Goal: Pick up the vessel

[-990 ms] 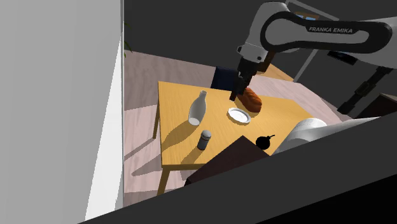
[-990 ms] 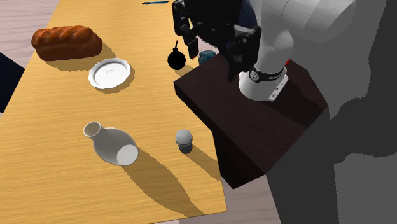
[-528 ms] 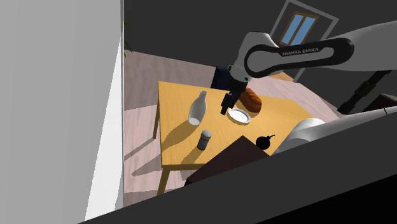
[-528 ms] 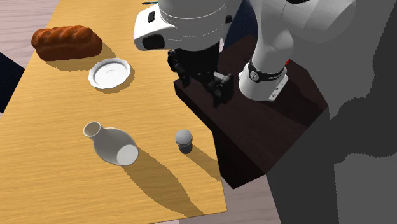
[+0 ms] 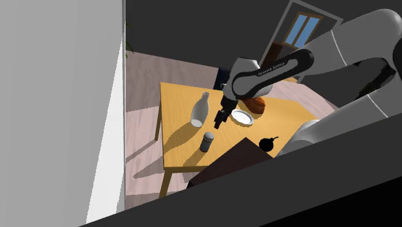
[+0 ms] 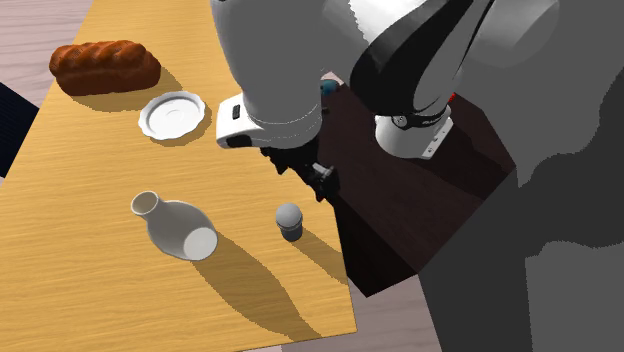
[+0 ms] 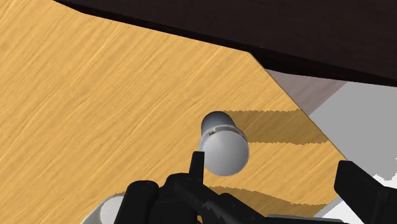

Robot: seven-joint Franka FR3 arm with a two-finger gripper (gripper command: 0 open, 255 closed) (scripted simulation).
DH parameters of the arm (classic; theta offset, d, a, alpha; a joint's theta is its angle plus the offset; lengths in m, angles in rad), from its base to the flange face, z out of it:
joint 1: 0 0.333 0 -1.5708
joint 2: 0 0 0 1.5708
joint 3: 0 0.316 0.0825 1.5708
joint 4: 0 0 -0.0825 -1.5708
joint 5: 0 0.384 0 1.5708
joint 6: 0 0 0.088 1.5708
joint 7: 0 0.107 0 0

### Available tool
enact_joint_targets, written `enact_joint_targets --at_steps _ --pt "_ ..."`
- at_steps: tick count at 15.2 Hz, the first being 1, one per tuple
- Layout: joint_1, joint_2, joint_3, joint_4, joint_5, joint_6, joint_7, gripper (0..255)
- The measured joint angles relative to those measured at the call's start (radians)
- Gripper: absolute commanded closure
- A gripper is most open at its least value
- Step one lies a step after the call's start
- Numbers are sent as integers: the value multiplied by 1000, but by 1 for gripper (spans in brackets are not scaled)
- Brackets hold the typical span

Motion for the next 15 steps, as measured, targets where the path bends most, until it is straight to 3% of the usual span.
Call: enact_joint_targets --at_steps 7,15 --pt "27 340 -33 25 101 320 -126 0" --pt "18 526 1 56 225 474 -233 0"
